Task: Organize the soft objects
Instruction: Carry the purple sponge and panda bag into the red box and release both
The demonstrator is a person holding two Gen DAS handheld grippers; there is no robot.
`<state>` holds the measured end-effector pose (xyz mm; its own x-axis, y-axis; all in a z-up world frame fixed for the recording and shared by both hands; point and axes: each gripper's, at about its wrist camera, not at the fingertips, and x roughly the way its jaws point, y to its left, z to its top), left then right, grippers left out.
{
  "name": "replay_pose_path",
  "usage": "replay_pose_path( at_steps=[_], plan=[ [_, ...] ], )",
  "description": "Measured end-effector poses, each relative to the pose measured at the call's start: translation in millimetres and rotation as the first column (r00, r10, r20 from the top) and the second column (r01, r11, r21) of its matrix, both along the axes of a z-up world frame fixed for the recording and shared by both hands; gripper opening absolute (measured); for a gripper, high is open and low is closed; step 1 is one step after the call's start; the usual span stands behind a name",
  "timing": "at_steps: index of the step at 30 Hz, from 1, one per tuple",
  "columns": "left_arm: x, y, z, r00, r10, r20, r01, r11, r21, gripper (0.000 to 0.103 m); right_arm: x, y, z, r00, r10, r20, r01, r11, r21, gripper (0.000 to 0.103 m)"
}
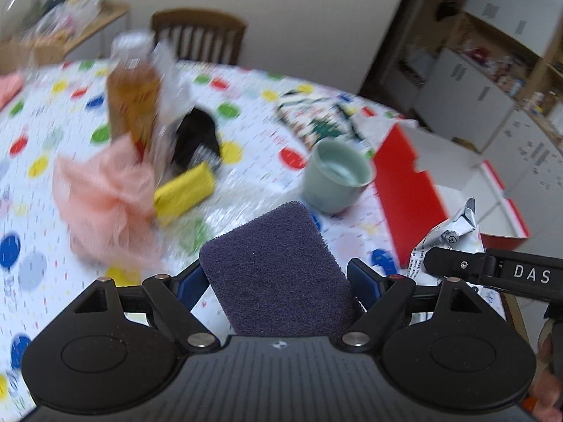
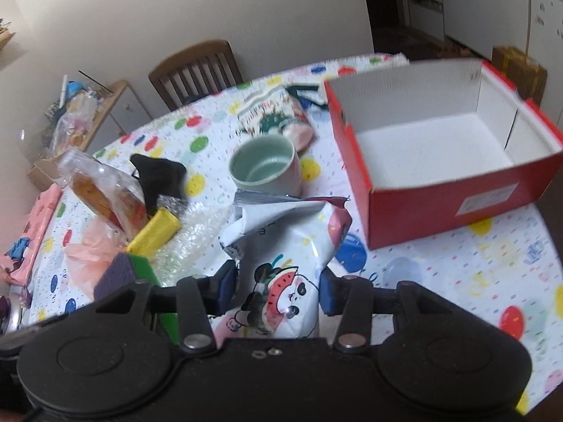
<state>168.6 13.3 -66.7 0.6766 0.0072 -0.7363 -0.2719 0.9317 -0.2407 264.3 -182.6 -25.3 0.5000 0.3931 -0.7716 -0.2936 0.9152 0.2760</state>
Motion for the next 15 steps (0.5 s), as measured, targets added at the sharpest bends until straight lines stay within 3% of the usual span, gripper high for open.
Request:
replay_pose_path(
  at_steps=[7,15],
  plan=[
    [1.3,-11.3,39.4,0.99,-0.117,0.082,0.117,0.993,0.008,0.085,-11.4,-22.0,38.0,0.996,0.014,0.088,-0.01,0.999,-0.053,0.045],
    [25.0,-33.2,69.9,0.974,-0.203,0.103,0.198,0.979,0.059,0.085,6.3,-56.5,65.0,0.991,0.011,0.133,0.001,0.996,-0.088,0.045]
  ],
)
